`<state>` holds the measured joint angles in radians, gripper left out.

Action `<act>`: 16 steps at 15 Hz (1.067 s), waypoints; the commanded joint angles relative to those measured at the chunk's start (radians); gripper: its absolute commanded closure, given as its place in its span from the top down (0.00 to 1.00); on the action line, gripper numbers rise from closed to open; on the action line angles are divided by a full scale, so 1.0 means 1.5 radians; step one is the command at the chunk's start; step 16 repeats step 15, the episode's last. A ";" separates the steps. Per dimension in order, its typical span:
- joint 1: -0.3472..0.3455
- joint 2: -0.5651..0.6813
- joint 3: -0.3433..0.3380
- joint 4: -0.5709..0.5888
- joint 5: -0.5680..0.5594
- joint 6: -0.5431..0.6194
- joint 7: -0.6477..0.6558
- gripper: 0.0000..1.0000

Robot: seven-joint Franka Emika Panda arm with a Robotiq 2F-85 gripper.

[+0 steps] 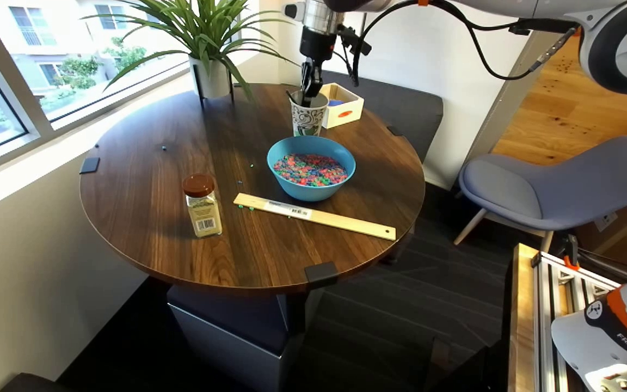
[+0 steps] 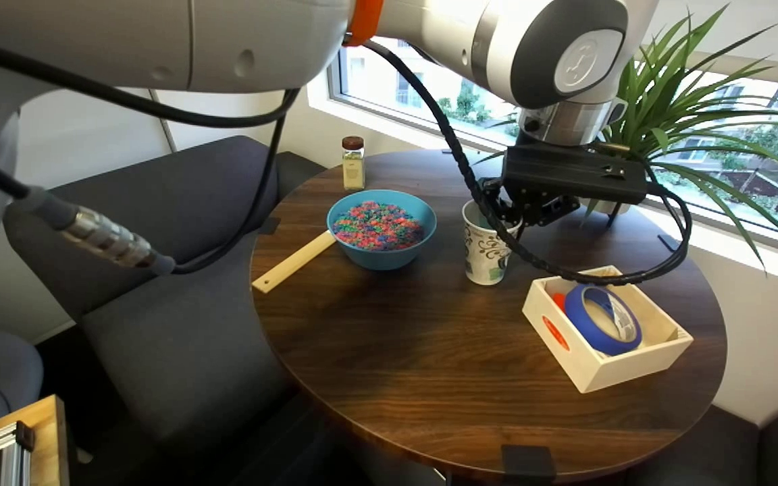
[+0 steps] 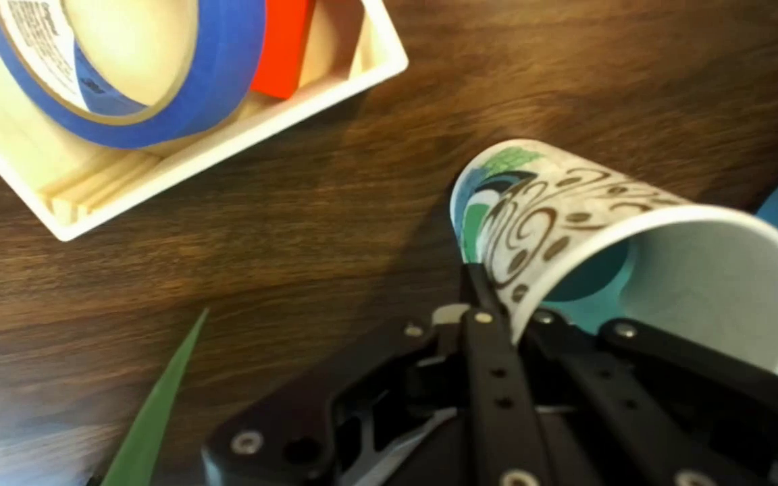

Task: Put the cup on the table

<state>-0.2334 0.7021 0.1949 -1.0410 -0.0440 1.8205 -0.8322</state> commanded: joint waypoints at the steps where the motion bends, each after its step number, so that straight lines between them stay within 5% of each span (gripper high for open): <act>1: -0.012 -0.022 0.004 -0.044 0.006 0.012 -0.020 0.28; 10: -0.022 -0.115 -0.016 -0.087 -0.008 0.034 0.033 0.94; 13: -0.043 -0.183 -0.012 -0.132 0.028 0.047 0.051 1.00; 14: -0.027 -0.117 -0.015 -0.053 0.006 0.018 0.032 0.97; 16: -0.032 -0.137 -0.015 -0.065 0.012 0.020 0.037 1.00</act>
